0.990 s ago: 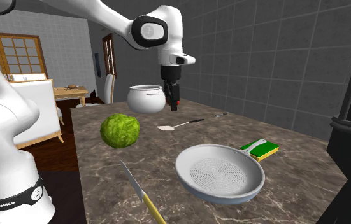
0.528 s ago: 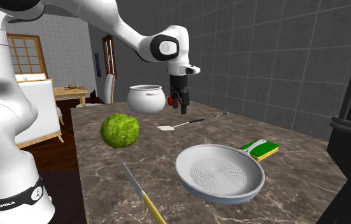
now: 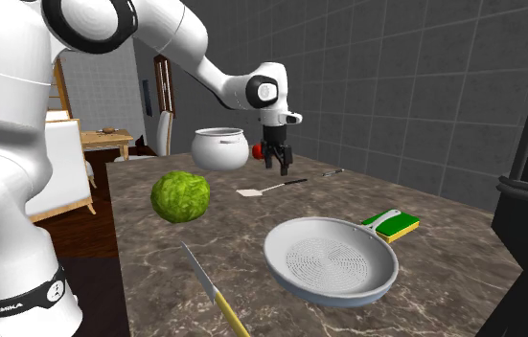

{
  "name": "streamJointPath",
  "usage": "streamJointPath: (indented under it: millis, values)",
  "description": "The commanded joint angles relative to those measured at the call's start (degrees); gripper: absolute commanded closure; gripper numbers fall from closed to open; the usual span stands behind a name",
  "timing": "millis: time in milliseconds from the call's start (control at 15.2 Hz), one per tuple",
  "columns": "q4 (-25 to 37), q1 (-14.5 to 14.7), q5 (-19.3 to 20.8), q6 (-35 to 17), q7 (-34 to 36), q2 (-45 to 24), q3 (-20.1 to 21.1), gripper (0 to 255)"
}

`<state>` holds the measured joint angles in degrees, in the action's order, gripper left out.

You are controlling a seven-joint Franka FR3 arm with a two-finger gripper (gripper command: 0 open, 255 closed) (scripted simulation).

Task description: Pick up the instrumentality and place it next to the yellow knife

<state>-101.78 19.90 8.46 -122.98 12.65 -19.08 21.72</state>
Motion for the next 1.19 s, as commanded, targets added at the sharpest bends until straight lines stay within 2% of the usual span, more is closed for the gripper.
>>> streamJointPath:
  millis: [0,462,990,1056,1122]
  values:
    - [2.14,1.46,1.63,-0.34,0.54,-2.62,0.15,0]
    - [0.54,1.99,3.14,-4.82,1.48,-5.7,-0.6,0]
    - [0.54,2.0,3.14,-4.81,1.48,-5.7,-0.61,0]
    - [0.54,2.0,3.14,-4.81,1.48,-5.7,-0.61,255]
    - [0.54,2.0,3.14,-4.81,1.48,-5.7,-0.61,255]
